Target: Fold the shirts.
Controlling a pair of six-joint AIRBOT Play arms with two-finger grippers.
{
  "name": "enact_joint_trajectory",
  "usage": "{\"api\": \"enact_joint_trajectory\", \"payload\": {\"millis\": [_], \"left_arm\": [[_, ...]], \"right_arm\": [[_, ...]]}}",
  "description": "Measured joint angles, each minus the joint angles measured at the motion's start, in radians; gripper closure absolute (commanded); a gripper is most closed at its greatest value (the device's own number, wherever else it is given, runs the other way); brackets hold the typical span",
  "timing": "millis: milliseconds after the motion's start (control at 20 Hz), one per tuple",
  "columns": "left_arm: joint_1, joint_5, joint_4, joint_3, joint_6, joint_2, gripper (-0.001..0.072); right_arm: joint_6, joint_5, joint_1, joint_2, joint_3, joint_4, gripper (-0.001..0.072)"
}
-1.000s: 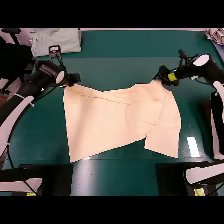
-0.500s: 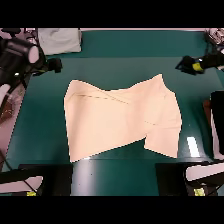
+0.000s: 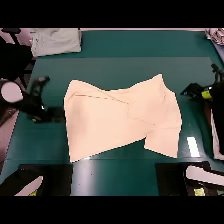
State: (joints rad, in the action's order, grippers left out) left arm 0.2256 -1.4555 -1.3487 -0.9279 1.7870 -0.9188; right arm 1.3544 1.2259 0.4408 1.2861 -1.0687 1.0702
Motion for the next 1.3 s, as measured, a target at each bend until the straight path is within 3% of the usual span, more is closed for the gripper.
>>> {"api": "enact_joint_trajectory", "payload": {"millis": [350,1050,1150,1300], "left_arm": [[0.0,0.04,0.171,0.25,-0.046,0.033,0.0066],[-0.001,0.23,0.179,0.478,0.018,0.039,0.0072],[-0.001,0.233,0.185,0.489,0.013,0.038,0.0283],[0.002,0.279,0.269,0.5,-0.031,0.034,0.0289]], "right_arm": [[-0.012,0.007,0.008,-0.172,0.201,-0.004,0.0024],[-0.013,0.027,0.008,-0.263,0.321,-0.005,0.0024],[-0.013,0.028,0.008,-0.264,0.322,-0.005,0.0024],[-0.013,0.028,0.008,-0.264,0.322,-0.005,0.0024]]}}
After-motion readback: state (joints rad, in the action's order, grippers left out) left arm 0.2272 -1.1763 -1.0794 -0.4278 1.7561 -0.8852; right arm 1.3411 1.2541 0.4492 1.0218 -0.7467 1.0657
